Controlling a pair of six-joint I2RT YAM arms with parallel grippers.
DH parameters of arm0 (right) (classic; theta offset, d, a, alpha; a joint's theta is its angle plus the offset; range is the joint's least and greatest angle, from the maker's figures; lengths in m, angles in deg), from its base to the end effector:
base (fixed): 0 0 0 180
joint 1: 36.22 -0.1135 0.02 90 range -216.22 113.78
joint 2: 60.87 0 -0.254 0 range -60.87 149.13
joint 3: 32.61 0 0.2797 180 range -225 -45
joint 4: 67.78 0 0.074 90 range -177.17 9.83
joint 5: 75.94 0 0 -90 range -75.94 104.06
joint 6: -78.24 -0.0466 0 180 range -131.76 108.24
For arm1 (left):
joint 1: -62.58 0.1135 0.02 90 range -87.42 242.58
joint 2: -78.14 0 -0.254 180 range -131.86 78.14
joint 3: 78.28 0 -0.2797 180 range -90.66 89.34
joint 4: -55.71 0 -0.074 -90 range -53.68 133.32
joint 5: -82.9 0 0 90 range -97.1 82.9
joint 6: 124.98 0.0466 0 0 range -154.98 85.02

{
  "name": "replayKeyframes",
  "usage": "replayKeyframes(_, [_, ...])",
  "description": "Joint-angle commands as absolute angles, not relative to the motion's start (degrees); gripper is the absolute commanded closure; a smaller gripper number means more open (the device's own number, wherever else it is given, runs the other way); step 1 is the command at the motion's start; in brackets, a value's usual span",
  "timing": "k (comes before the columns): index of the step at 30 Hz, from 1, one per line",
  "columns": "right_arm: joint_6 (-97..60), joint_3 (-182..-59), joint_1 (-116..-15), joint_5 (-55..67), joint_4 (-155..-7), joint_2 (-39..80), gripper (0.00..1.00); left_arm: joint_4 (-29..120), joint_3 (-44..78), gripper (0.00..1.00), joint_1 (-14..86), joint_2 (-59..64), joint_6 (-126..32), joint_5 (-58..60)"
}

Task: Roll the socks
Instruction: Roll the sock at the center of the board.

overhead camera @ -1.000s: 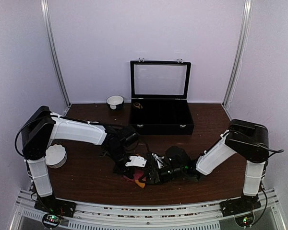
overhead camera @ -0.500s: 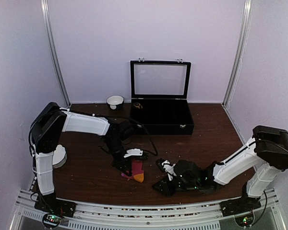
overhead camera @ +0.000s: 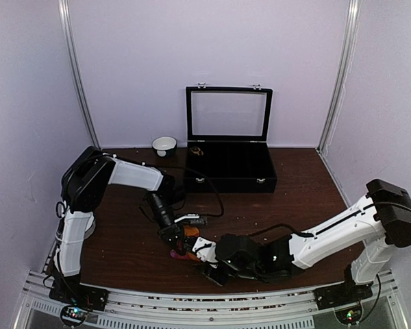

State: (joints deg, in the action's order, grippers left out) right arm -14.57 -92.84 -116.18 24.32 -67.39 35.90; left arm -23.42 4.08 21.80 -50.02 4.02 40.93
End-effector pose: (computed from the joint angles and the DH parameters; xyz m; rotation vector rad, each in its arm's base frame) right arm 0.0729 0.3643 0.1285 -1.3262 1.8277 0.6055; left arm 0.2670 -0.2761 0.0721 -1.4951 -2.0978 1.1373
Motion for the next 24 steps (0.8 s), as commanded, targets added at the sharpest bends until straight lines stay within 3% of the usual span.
replayKeyframes(1, [-3.4,-96.6,-114.4,24.8,-72.5,39.7,0.54,-27.2,5.0,1.0,21.4,-53.2,8.2,37.3])
replayKeyframes(16, [-1.2,-104.7,-110.7,10.2,-72.5,48.2,0.54,-29.4,5.0,0.99,21.4,-53.4,10.9,38.2])
replayKeyframes(24, [-2.9,-105.2,-108.9,11.9,-70.0,53.5,0.55,-30.0,4.9,0.96,21.4,-53.4,12.1,39.1])
